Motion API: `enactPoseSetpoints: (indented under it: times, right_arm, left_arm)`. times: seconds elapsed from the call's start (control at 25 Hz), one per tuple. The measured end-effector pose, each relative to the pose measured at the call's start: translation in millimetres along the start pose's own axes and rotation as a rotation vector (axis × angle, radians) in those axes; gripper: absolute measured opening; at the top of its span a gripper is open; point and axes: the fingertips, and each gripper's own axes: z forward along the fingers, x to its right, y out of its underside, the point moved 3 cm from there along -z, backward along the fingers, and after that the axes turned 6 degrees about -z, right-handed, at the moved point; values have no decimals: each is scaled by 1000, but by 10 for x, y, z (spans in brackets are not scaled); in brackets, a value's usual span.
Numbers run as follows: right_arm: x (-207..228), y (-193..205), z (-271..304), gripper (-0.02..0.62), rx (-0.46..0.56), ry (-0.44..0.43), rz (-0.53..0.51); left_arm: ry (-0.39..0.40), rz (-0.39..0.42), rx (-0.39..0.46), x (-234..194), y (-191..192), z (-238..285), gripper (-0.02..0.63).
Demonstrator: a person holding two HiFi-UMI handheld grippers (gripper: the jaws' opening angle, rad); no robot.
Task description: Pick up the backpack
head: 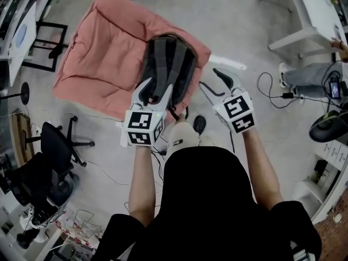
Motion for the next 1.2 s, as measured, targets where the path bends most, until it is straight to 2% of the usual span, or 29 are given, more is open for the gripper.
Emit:
enactPoseSetpoints:
  times: [0.44,0.84,1.2]
  right_arm:
    - [199,-85,890,221,-110,5,64]
    - [350,135,1597,221,-202,1,130]
    - [388,493,2062,221,-250,3,232]
  left_arm:
    - [83,-4,-85,-623,-77,703,221]
    - [132,21,-214,-1064,233,1400,221]
    - [153,27,-315,-1323,643,1751,221]
